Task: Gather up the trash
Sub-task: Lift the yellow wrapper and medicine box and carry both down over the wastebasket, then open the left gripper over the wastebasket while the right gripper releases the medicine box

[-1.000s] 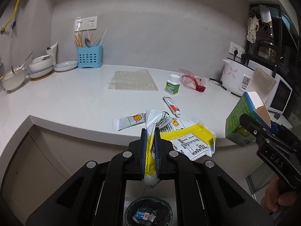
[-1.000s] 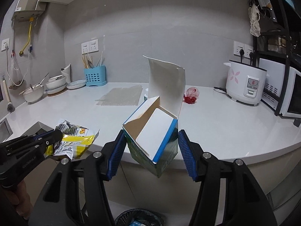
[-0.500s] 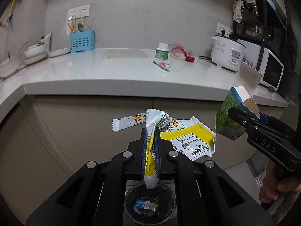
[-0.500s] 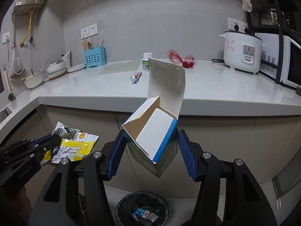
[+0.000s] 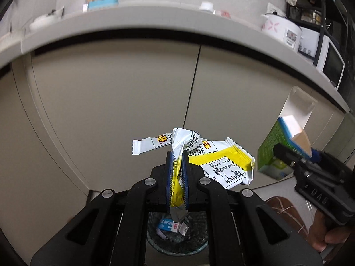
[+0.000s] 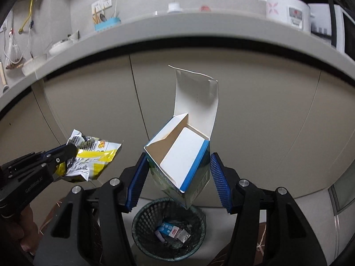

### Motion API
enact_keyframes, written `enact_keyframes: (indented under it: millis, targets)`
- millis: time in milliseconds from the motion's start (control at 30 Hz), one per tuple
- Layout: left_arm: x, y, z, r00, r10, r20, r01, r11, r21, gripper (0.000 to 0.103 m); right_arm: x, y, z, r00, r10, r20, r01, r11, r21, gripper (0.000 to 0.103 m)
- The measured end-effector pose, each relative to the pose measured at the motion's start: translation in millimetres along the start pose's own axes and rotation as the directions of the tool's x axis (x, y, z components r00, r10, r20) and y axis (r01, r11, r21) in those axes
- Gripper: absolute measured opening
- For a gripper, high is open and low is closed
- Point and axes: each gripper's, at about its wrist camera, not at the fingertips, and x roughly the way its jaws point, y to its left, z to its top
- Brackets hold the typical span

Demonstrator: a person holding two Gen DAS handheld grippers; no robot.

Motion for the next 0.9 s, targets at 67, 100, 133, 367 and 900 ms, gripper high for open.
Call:
enact_keyframes:
  millis: [67,100,133,367,900]
  targets:
    - [15,3,-13,1.000,0.003,-0.024,-0.003,1.000,-0.007,0.007,13,2,-15,1.000,-0.007,-0.024,0.007,1.000,-0.004,0.054]
    - [22,5,-18,0.999,0.001,-0.036,-0.001,1.000,-0.011,0.007,20,3,-21,0.999,-0.013,-0.035,0.012,1.000,-0.010,0.054]
    - [29,6,-23,0.999,0.002,-0.048,-0.002,1.000,-0.015,0.007,26,4,-26,0.999,-0.012,-0.047,0.011,1.000,-0.016,0.054]
    - [81,16,-57,0.990,-0.001,-0.141,-0.003,1.000,-0.030,0.007,82,7,-63,0.986,-0.044,-0.160,0.040,0.999,-0.027,0.054]
    - [196,21,-105,0.933,-0.007,-0.359,0.000,1.000,-0.020,0.007,155,-3,-97,0.956,-0.076,-0.283,0.070,0.997,-0.034,0.054]
